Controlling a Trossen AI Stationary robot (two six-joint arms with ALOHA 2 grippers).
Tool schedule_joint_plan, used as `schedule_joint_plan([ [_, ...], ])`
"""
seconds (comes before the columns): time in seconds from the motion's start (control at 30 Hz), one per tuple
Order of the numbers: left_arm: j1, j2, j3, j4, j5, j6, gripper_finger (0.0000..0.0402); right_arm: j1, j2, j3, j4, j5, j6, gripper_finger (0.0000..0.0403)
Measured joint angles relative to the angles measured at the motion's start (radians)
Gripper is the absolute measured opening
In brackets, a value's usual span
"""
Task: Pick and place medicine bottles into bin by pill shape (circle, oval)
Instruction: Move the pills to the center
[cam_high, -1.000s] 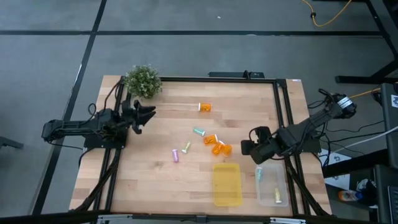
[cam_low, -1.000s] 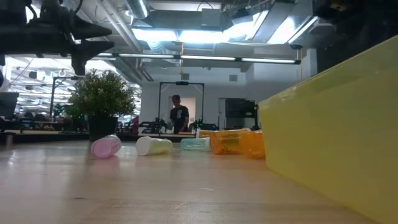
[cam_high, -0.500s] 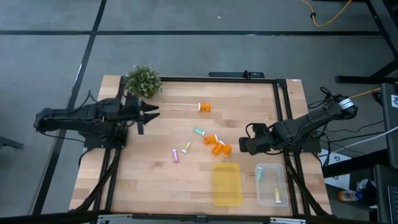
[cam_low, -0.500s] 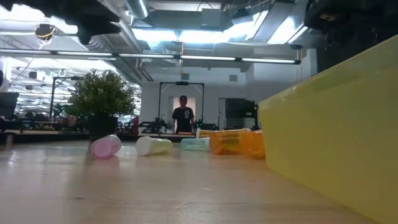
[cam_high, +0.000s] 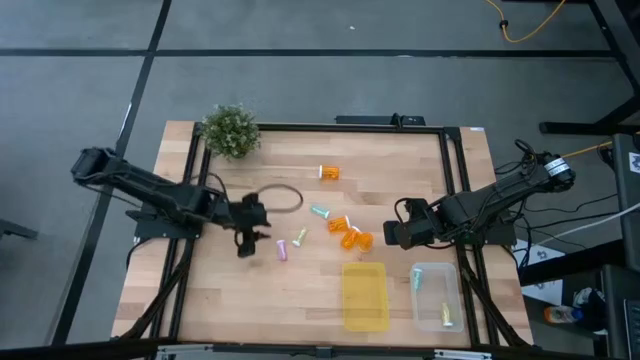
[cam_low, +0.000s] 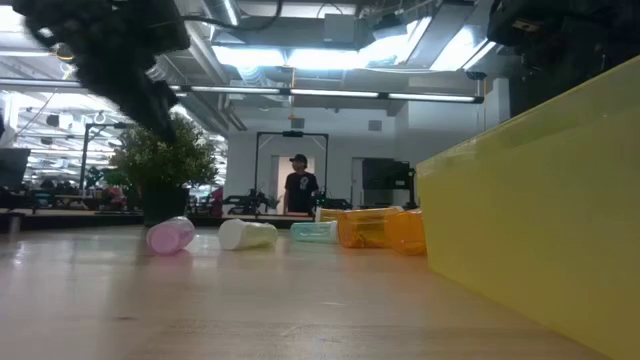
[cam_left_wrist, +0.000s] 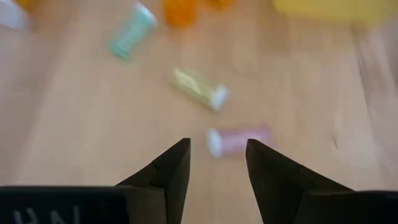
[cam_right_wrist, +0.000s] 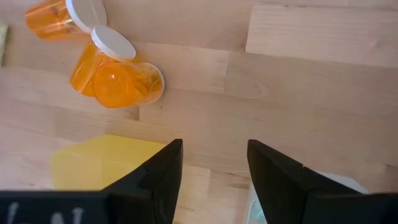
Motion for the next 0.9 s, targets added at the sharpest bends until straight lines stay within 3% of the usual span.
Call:
schedule_joint_plan([
  [0.3,-0.094,0.201,0.001,0.028,-0.006,-0.086,0.0149,0.0,0.0,0.0,-0.001,-0.137,-0.029,0.0182],
  [0.6,-0.106,0.315,0.001,0.072,-0.007,-0.325,0.0149,0.0,0.0,0.0,-0.002,-0.142,-0.183,0.0182],
  [0.73,-0.102,0.335,0.005,0.095,0.004,-0.324,0.0149,0.0,0.0,0.0,-0.006,-0.142,-0.239,0.0182],
  [0.9,-0.084,0.419,0.068,0.019,0.098,-0.284,0.0149,0.0,0.0,0.0,-0.005,-0.137,-0.306,0.0182],
])
